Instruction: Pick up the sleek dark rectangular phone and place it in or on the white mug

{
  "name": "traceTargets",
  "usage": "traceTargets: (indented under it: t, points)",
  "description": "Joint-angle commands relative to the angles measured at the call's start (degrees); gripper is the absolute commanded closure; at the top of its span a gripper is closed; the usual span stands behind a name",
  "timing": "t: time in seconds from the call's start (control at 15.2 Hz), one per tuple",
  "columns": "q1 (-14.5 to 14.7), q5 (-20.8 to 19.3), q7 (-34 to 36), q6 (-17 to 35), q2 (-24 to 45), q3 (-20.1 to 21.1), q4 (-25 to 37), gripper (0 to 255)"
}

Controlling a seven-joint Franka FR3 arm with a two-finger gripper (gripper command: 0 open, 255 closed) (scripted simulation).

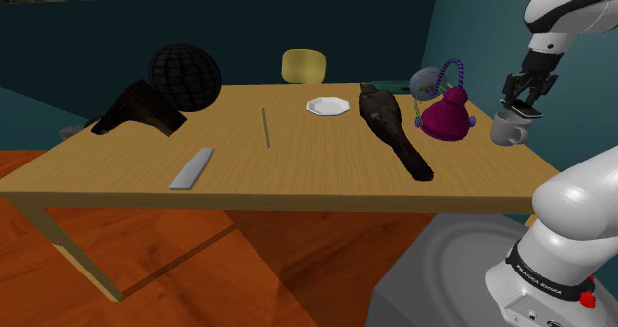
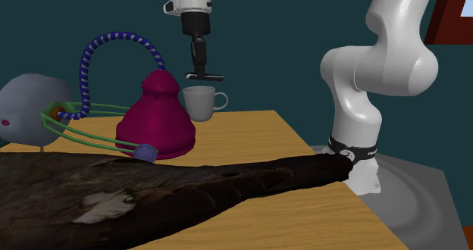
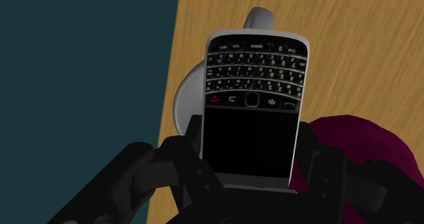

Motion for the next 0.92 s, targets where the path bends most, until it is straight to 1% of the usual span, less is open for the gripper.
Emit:
traceTargets:
  t: [0.0, 0.13, 0.66, 0.73, 0.86]
  points:
    - [-0.43, 0.20, -0.17, 1.35, 1.04, -1.14, -1.49, 255]
    - [-0.42, 0.33, -0.44, 3.31, 1.78, -1.58, -2.79, 255]
    - [-0.66, 0.44, -0.53, 3.33, 1.84, -1.36, -2.79, 255]
    - [-0.65, 0.48, -0.66, 3.33, 1.96, -1.46, -2.66, 0]
    - [-0.79, 0.29, -0.57, 3.38, 1.61, -1.39, -3.02, 0]
